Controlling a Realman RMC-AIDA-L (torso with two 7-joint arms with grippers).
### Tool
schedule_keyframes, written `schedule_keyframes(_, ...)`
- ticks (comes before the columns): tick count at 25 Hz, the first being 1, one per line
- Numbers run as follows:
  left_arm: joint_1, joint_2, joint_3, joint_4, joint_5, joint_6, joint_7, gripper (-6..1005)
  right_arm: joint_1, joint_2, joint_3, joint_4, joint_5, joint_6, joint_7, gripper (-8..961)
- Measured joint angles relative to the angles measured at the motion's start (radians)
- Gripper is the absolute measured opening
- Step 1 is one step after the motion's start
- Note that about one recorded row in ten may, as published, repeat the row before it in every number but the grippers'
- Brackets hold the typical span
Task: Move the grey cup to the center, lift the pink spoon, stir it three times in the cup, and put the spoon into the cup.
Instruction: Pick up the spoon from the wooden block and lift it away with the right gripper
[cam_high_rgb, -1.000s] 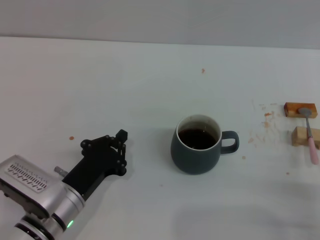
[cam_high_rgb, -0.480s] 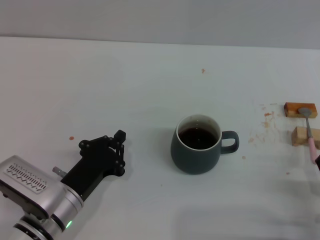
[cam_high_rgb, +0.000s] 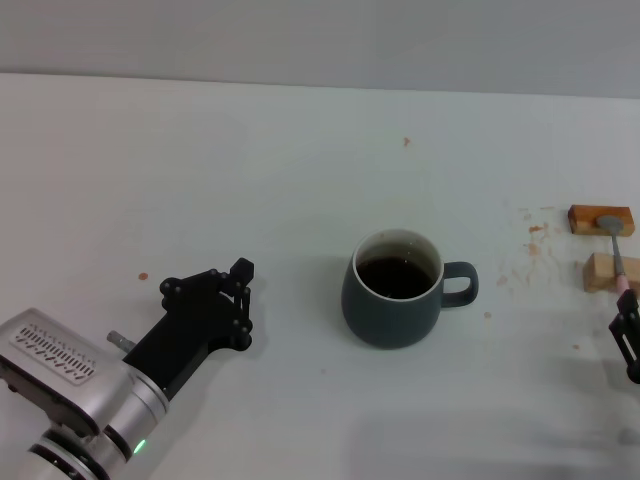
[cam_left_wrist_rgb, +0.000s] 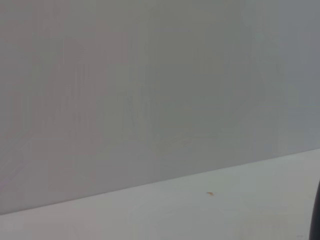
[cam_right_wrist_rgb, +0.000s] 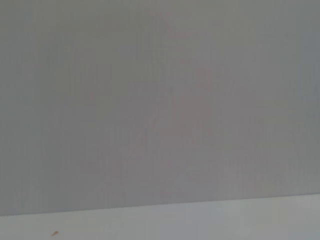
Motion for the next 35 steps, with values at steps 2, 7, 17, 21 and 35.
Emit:
schedule_keyframes(2,0.000,-0.001,0.001,-0.001,0.000,0.000,0.000,-2,0.003,0.000,0.001,0.000,0.000,0.005,0.003,724)
schedule_keyframes(7,0.000,-0.001,-0.001,-0.002,0.000,0.000,0.000,-2,0.015,-0.001,0.002,-0.012,0.000,0.034,0.057,724)
schedule_keyframes(17,0.000,-0.001,-0.003,-0.001,0.000,0.000,0.000,-2,0.024,-0.001,0.001,-0.025,0.000,0.052,0.074,724)
schedule_keyframes(21,0.000,-0.001,-0.003,0.000,0.000,0.000,0.000,-2,0.028,-0.002,-0.001,-0.026,-0.001,0.059,0.075,724)
schedule_keyframes(35,0.003,-0.001,-0.003,0.000,0.000,0.000,0.000,-2,0.047,-0.003,-0.002,-0.027,-0.002,0.105,0.076,723)
